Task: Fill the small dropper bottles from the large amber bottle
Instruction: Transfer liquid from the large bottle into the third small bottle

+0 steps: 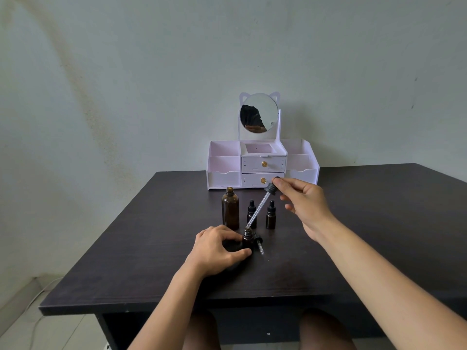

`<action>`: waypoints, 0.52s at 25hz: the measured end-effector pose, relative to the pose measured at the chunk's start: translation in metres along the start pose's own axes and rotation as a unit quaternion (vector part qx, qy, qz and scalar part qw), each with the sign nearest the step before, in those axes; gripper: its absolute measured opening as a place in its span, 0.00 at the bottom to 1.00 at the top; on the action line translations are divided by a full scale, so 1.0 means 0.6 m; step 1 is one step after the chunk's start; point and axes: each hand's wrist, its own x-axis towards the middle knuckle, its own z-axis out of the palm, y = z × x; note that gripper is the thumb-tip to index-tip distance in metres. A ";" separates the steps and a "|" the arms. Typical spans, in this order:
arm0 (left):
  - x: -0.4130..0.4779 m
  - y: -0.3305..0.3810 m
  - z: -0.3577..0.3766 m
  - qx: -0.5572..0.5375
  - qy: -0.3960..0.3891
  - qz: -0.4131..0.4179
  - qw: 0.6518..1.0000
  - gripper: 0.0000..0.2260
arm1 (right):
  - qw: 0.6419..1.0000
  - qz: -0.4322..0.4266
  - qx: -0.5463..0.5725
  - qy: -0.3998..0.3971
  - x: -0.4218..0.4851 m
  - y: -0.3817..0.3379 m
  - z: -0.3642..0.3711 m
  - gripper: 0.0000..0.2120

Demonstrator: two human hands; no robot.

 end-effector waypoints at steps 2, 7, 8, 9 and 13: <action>0.000 -0.001 0.000 0.000 -0.001 0.001 1.000 0.27 | 1.000 0.000 -0.001 -0.002 0.000 0.000 0.000 0.06; 0.001 -0.001 -0.001 -0.001 -0.004 0.003 1.000 0.27 | 1.000 -0.006 -0.011 -0.010 0.000 0.000 0.003 0.05; 0.001 -0.001 -0.001 -0.001 -0.003 0.003 1.000 0.27 | 1.000 -0.008 -0.013 -0.012 0.000 -0.001 0.002 0.05; 0.001 -0.002 -0.001 -0.002 -0.002 0.003 1.000 0.27 | 1.000 -0.009 -0.015 -0.013 0.000 -0.002 0.002 0.05; 0.001 -0.004 -0.001 -0.002 -0.002 0.003 1.000 0.25 | 0.999 -0.020 -0.027 -0.016 -0.001 -0.005 0.001 0.04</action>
